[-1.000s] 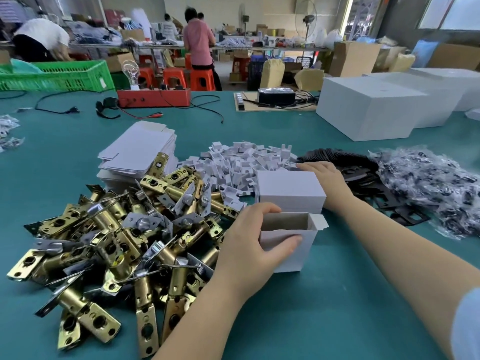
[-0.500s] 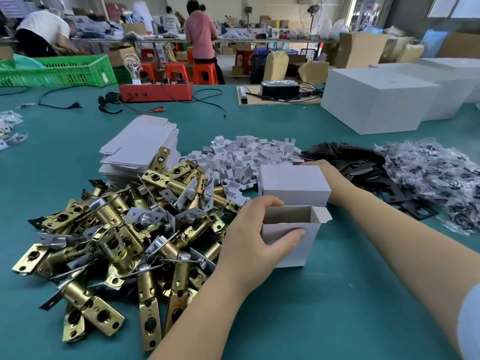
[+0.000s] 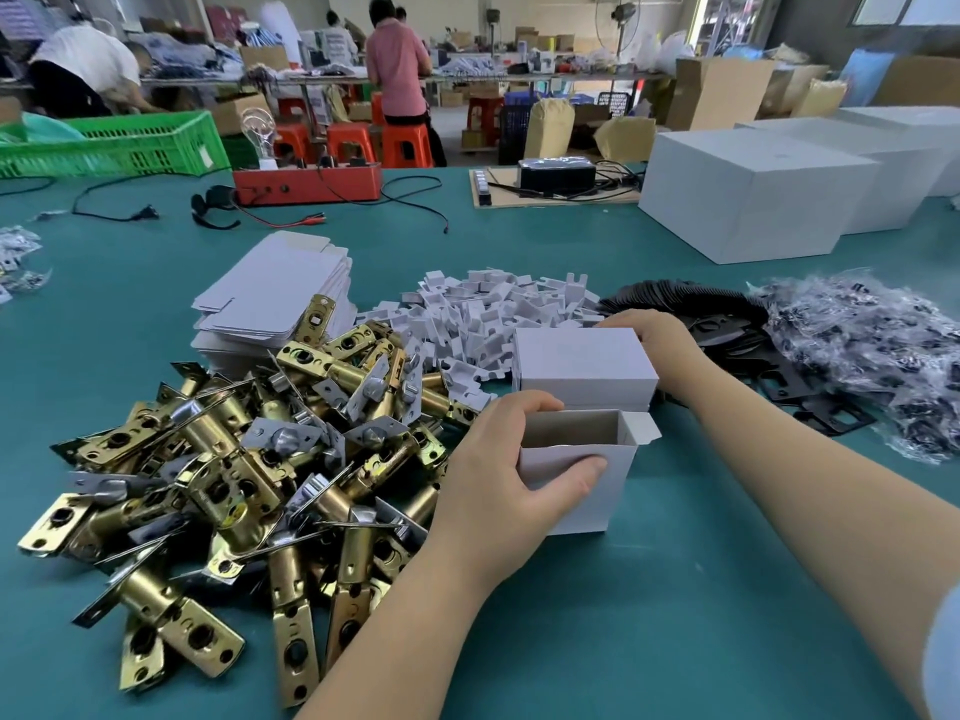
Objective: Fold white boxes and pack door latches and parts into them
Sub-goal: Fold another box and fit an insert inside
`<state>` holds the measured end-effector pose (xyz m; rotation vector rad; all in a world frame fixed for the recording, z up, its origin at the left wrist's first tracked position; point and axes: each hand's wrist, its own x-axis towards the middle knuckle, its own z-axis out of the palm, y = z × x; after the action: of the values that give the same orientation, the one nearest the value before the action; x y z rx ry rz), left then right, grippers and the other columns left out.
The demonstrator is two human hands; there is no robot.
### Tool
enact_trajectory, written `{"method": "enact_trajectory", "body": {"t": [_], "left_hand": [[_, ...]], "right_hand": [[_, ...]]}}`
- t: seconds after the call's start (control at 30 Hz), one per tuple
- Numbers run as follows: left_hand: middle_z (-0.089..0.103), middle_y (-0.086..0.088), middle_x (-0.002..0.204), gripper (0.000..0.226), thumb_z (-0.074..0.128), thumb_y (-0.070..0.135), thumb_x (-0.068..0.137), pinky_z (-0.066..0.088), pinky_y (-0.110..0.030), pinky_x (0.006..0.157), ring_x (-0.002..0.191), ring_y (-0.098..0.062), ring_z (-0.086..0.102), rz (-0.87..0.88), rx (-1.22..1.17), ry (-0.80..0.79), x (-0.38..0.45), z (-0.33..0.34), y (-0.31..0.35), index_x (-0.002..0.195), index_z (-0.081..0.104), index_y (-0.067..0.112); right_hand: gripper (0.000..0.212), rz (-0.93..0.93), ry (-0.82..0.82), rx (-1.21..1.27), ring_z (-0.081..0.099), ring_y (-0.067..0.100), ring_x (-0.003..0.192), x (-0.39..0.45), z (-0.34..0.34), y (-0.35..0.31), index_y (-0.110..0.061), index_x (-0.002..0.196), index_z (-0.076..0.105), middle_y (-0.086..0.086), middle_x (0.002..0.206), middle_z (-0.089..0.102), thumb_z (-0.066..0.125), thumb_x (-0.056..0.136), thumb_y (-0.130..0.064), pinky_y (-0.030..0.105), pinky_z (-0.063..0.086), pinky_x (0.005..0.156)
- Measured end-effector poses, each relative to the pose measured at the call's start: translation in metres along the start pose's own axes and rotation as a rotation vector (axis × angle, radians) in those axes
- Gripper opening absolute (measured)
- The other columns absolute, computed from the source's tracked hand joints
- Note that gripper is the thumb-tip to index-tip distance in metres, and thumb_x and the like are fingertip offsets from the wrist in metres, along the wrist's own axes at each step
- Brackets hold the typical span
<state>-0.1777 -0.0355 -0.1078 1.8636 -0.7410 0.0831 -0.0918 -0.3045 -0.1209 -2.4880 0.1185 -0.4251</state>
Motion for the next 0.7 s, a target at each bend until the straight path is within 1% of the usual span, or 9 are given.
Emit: {"method": "enact_trajectory", "body": {"t": [0.1,0.17,0.23,0.33,0.4,0.47,0.53,0.6,0.7], "left_hand": [[0.045,0.035,0.114,0.036,0.068,0.05,0.074,0.035,-0.001,0.08,0.105,0.014,0.046,0.017,0.011,0.005,-0.001,0.0,0.001,0.101,0.045,0.054],[0.045,0.035,0.115,0.036,0.066,0.054,0.073,0.034,-0.001,0.08,0.106,0.014,0.046,0.022,0.015,0.009,-0.001,0.0,0.001,0.101,0.044,0.054],[0.045,0.034,0.116,0.036,0.063,0.058,0.072,0.034,0.0,0.081,0.107,0.014,0.046,0.026,0.013,0.009,0.0,0.0,0.001,0.102,0.045,0.054],[0.048,0.032,0.114,0.035,0.062,0.059,0.072,0.035,0.001,0.081,0.107,0.013,0.046,0.03,0.014,0.013,0.0,0.001,-0.001,0.102,0.044,0.055],[0.051,0.031,0.11,0.035,0.061,0.06,0.072,0.035,0.0,0.081,0.106,0.013,0.047,0.028,0.016,0.02,0.002,0.002,-0.001,0.101,0.044,0.055],[0.05,0.031,0.111,0.035,0.06,0.061,0.071,0.035,0.0,0.081,0.106,0.012,0.047,0.025,0.018,0.021,0.004,0.002,-0.002,0.101,0.044,0.055],[0.049,0.032,0.113,0.035,0.06,0.061,0.071,0.035,-0.001,0.081,0.106,0.012,0.047,0.027,0.024,0.016,0.004,0.002,-0.002,0.102,0.044,0.055],[0.052,0.03,0.108,0.036,0.061,0.06,0.072,0.036,-0.002,0.081,0.105,0.012,0.047,0.03,0.024,0.018,0.003,0.002,-0.002,0.102,0.043,0.055],[0.054,0.029,0.107,0.036,0.067,0.052,0.074,0.034,-0.001,0.079,0.104,0.013,0.047,0.034,0.013,0.018,0.002,0.001,-0.003,0.102,0.044,0.053]], "right_hand": [[0.032,0.113,-0.019,0.156,0.058,0.02,0.11,0.009,-0.006,-0.005,-0.021,0.117,0.068,0.002,0.119,0.065,0.069,0.085,-0.016,0.033,0.044,0.097],[0.047,0.146,-0.105,0.091,0.051,0.025,0.125,0.021,-0.005,-0.006,-0.021,0.134,0.055,0.006,0.136,0.055,0.065,0.088,-0.015,0.034,0.039,0.103],[0.05,0.216,-0.206,0.045,0.047,0.029,0.129,0.035,0.0,-0.008,-0.022,0.139,0.05,0.009,0.143,0.048,0.061,0.091,-0.017,0.027,0.041,0.091],[0.048,0.553,-0.236,0.285,0.056,0.025,0.118,0.051,0.007,-0.019,-0.011,0.126,0.059,0.01,0.13,0.058,0.068,0.085,-0.034,0.022,0.045,0.06],[0.042,0.622,-0.214,0.379,0.058,0.027,0.116,0.055,0.01,-0.017,-0.01,0.115,0.063,0.011,0.123,0.062,0.071,0.081,-0.033,0.025,0.044,0.058],[0.03,0.606,-0.179,0.451,0.058,0.027,0.115,0.05,0.011,-0.014,-0.012,0.104,0.066,0.012,0.122,0.063,0.07,0.08,-0.029,0.024,0.047,0.059],[0.014,0.503,-0.101,0.579,0.063,0.021,0.104,0.038,0.011,-0.009,-0.018,0.093,0.068,0.011,0.122,0.064,0.067,0.082,-0.025,0.016,0.049,0.059],[0.014,0.358,-0.027,0.582,0.063,0.013,0.092,0.028,0.009,-0.005,-0.017,0.099,0.069,0.009,0.12,0.065,0.067,0.086,-0.019,0.015,0.049,0.071],[0.024,0.254,0.056,0.522,0.063,0.008,0.089,0.024,0.001,-0.007,-0.018,0.113,0.064,-0.002,0.11,0.067,0.066,0.089,-0.018,0.026,0.05,0.083]]}}
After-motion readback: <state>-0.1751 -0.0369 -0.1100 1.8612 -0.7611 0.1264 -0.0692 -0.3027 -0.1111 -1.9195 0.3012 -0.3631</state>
